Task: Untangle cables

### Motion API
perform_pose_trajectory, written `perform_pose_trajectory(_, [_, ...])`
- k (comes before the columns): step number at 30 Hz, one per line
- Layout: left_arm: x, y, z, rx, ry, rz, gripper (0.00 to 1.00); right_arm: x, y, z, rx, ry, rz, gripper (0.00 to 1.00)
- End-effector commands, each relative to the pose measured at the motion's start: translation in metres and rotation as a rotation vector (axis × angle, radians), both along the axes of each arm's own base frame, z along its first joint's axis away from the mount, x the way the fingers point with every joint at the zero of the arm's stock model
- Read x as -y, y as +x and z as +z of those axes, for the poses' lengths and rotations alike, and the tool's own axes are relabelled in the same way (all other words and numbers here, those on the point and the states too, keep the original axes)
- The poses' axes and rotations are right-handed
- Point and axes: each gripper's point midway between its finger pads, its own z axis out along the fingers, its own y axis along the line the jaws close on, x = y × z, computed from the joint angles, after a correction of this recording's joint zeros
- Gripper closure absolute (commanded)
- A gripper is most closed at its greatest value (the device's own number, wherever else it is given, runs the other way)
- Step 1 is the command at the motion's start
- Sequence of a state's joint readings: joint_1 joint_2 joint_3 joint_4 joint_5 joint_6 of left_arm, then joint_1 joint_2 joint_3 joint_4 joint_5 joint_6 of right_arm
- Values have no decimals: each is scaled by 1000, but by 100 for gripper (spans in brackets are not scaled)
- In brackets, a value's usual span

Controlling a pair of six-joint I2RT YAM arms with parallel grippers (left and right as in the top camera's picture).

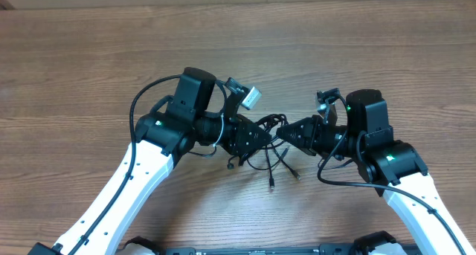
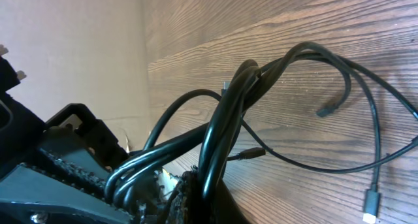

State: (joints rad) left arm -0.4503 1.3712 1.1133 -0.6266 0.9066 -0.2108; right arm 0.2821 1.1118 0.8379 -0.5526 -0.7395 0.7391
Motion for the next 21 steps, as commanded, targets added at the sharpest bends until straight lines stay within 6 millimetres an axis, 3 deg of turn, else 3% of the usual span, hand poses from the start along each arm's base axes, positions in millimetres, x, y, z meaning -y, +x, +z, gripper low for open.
perform_pose_trajectory(1, [-2,1,22,35,-62,-15,96,7,5,-8,2,-52,-39,95])
perform_pose_trajectory(10, [-22,12,21,-15,-73,42,96,31,9,-33,-43,-196,-148,95])
perform_pose_trajectory(21, [-71,29,7,-90,-33,176,96,48,10,-47,-69,-295,-217,95])
